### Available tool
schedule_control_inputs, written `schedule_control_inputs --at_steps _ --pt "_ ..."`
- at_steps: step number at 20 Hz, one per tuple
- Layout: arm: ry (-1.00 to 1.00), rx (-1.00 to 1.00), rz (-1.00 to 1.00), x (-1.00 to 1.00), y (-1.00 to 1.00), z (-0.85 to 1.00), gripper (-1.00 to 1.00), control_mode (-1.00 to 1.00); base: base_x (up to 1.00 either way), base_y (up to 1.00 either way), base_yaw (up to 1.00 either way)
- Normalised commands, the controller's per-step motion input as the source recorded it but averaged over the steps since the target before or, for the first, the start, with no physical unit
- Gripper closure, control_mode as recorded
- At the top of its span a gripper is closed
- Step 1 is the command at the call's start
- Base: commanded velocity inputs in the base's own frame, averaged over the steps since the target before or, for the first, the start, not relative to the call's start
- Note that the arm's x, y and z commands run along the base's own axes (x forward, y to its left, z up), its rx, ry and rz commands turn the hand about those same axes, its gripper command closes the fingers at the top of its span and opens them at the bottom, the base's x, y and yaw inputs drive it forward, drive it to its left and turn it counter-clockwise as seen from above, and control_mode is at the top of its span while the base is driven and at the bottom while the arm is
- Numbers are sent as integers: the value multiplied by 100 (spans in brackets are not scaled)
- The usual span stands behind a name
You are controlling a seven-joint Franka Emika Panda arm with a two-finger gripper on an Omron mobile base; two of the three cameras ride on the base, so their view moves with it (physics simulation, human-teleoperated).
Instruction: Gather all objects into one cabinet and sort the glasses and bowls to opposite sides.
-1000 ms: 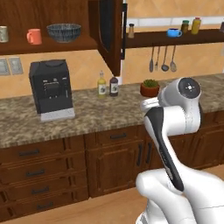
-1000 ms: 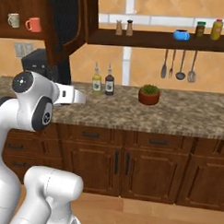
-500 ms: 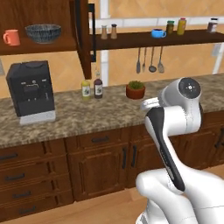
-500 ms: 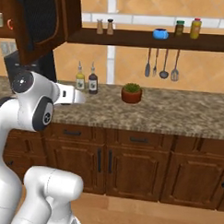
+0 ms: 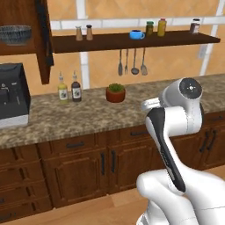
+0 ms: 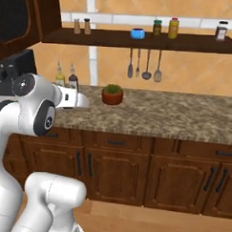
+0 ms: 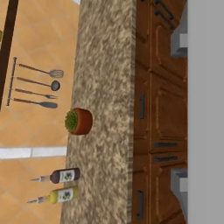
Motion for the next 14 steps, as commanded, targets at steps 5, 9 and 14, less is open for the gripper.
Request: schedule_control_inputs --at_steps 5,9,14 --pt "0 0 0 0 0 0 -100 100 26 -59 0" --pt "0 0 0 0 0 0 -100 100 37 -52 0" --pt "0 0 0 0 0 0 -100 100 90 -25 -3"
